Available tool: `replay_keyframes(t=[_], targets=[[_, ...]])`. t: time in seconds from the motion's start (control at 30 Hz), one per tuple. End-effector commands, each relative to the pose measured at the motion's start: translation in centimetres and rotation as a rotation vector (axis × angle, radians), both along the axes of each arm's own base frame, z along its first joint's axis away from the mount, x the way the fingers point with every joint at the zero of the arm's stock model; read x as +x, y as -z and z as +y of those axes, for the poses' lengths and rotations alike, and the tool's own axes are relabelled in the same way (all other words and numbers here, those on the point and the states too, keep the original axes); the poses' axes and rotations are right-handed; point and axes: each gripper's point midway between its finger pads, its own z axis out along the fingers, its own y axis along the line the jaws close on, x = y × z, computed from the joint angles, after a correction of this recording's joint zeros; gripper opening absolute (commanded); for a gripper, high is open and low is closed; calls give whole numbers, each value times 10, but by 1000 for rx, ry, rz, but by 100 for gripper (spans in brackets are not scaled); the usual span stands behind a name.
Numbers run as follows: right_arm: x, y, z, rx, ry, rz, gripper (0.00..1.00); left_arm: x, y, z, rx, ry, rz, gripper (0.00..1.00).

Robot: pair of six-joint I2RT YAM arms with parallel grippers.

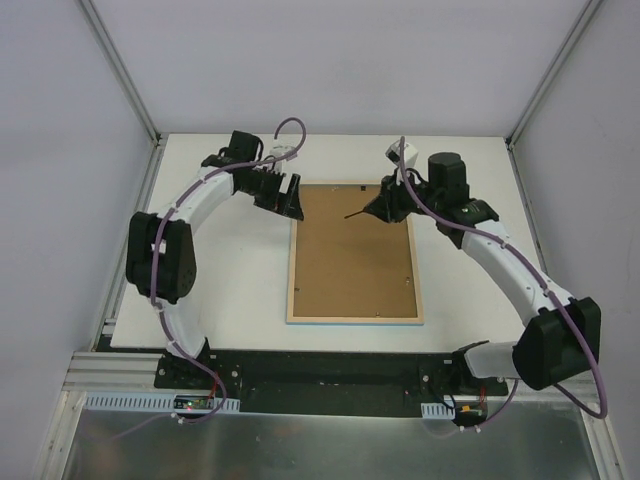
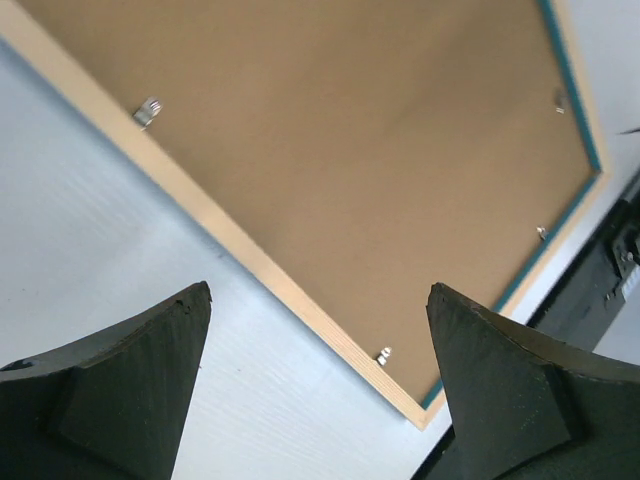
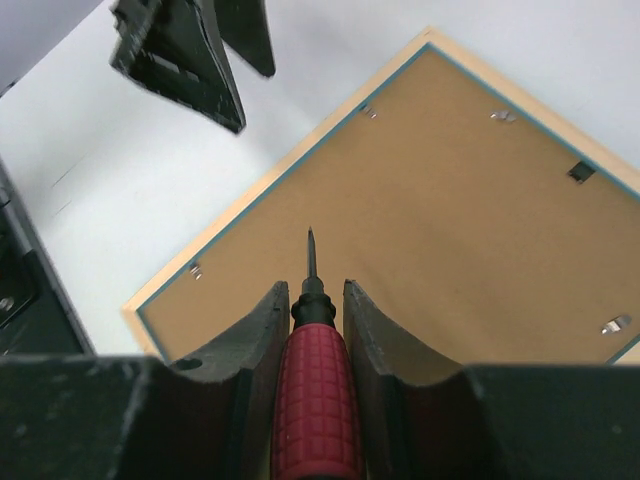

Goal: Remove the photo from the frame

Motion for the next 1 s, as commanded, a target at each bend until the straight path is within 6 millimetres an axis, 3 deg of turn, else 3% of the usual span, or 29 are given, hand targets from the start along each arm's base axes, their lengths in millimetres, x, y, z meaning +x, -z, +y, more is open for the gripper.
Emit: replay_keyframes(t=[0.0,0.2,0.43,0.67,0.97], targets=[[48,-26,9,13,126,-111,1,34,47,26,112,-183,127,86],[77,-9,35,62,170,21,1,84,63,28,136,-296,149,84],[107,17,59,83,189,180,1,117,73,18,107,-324,159,81],[127,36,77,109,191,322,1,135,87,16,112,-357,170,76],[135,66,94,99,177,445,1,136,113,16,136,-379,219,73]])
